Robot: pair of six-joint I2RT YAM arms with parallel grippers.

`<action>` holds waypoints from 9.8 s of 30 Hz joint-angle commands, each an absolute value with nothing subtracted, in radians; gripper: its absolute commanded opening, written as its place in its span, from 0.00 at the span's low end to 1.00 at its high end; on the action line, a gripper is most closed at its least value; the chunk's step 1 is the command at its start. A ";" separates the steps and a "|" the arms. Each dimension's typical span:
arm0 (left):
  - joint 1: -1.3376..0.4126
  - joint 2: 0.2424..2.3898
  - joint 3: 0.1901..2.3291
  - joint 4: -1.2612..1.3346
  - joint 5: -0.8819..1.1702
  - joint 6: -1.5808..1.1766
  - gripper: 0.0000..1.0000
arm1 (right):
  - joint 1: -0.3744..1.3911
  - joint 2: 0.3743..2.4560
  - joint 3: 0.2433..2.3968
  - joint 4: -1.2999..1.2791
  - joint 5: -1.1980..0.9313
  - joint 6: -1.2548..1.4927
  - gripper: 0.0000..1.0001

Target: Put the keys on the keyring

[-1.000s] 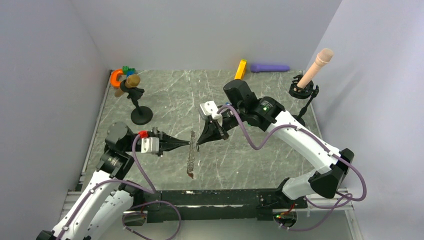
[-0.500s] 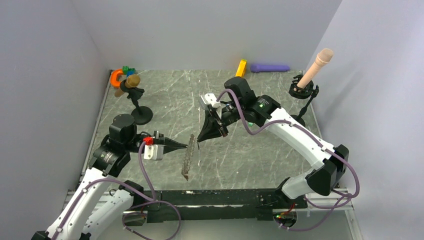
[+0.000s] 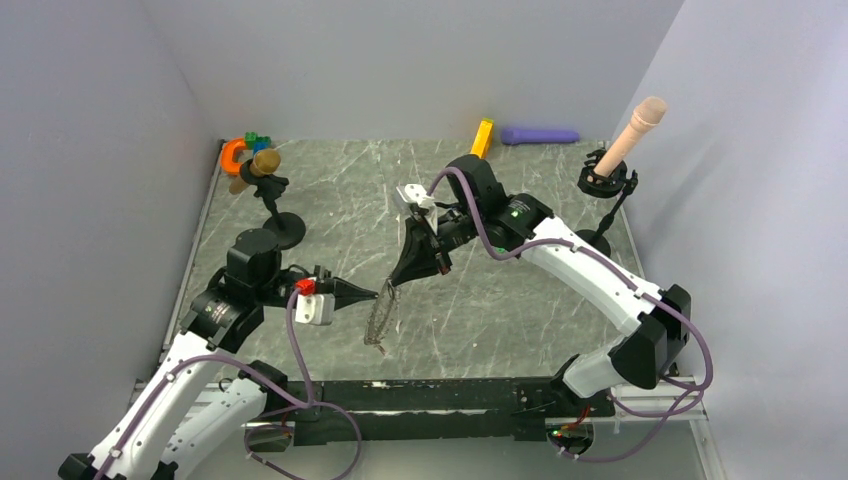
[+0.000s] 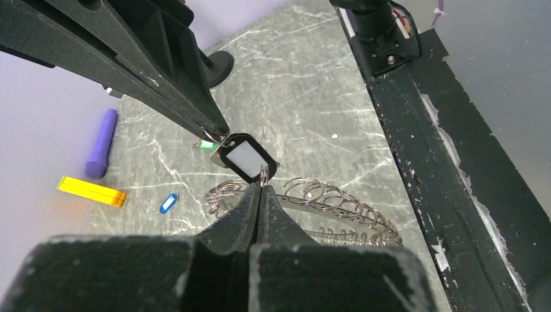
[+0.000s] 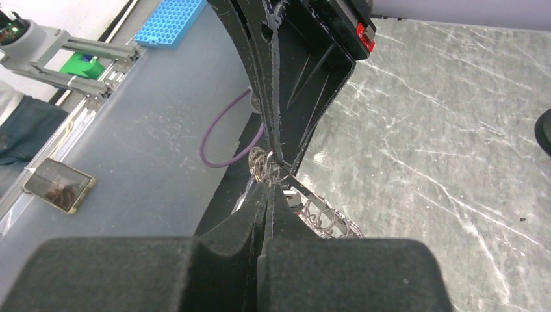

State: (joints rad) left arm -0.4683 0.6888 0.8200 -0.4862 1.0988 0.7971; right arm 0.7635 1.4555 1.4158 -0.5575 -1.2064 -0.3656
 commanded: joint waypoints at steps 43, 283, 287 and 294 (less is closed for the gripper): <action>-0.480 0.651 0.810 -0.275 1.074 0.731 0.00 | 0.770 1.467 1.391 -0.385 -1.289 -0.167 0.00; -0.647 0.578 0.324 0.462 0.503 -0.048 0.25 | 0.658 1.467 1.250 -0.150 -1.216 0.042 0.00; -0.649 0.573 0.321 0.460 0.491 -0.049 0.25 | 0.657 1.468 1.246 -0.136 -1.215 0.055 0.00; -0.662 0.593 0.321 0.474 0.483 -0.057 0.26 | 0.652 1.470 1.239 -0.117 -1.210 0.072 0.00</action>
State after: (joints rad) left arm -0.6521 0.5819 0.3138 0.4294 0.4973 -0.0383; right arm 0.6594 1.5051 1.2396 -0.1802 -1.1873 0.0429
